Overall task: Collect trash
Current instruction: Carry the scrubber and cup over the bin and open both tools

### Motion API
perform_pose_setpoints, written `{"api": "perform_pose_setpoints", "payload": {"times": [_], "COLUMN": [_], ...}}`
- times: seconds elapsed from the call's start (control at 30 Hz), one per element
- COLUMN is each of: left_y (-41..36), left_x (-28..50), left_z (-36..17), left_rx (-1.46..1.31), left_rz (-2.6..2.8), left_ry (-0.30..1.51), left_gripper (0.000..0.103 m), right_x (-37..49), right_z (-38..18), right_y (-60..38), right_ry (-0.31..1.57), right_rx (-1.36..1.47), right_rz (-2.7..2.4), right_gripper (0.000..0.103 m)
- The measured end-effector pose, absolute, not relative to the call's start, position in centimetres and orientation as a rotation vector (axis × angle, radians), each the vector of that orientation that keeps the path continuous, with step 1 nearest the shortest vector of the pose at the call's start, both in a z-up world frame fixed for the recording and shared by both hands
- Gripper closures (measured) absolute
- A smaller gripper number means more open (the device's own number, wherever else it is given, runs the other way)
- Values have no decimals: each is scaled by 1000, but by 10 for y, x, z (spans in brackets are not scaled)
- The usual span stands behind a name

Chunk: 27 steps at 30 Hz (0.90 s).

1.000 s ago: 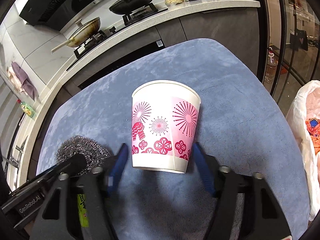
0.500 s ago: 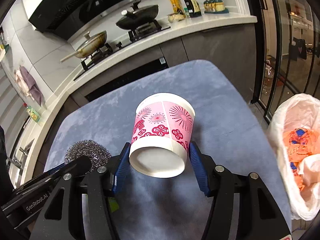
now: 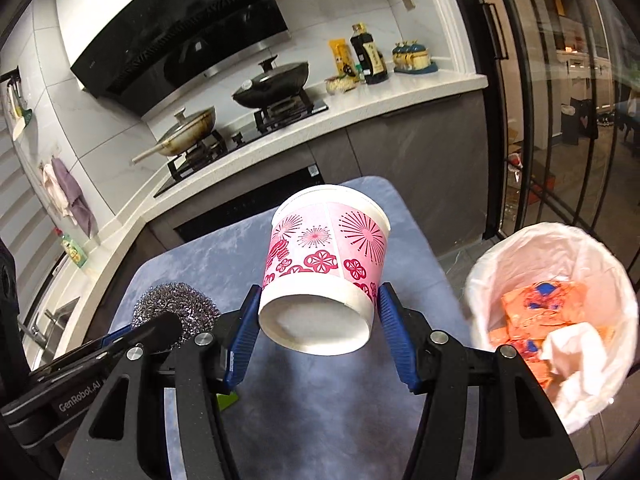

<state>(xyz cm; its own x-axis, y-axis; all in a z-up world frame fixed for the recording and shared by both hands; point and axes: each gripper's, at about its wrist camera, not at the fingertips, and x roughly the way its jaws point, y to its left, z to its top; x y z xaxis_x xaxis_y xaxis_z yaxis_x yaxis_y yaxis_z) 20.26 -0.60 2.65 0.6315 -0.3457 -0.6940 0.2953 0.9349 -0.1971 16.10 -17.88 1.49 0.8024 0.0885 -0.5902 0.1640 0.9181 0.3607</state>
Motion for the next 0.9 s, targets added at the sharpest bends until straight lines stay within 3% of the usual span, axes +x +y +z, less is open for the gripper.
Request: {"api": "perform_pose_setpoints", "payload": {"times": [0.9], "left_y": [-150], "left_x": [144], "left_z": [43], "left_rx": [117], "left_rz": [-600], "left_ry": [766], "left_gripper": [70], "right_x": [59], "right_z": [21], "right_y": [-301], "right_ry": [581], "right_rx": [486], "right_rz": [-266], "right_gripper": [47]}}
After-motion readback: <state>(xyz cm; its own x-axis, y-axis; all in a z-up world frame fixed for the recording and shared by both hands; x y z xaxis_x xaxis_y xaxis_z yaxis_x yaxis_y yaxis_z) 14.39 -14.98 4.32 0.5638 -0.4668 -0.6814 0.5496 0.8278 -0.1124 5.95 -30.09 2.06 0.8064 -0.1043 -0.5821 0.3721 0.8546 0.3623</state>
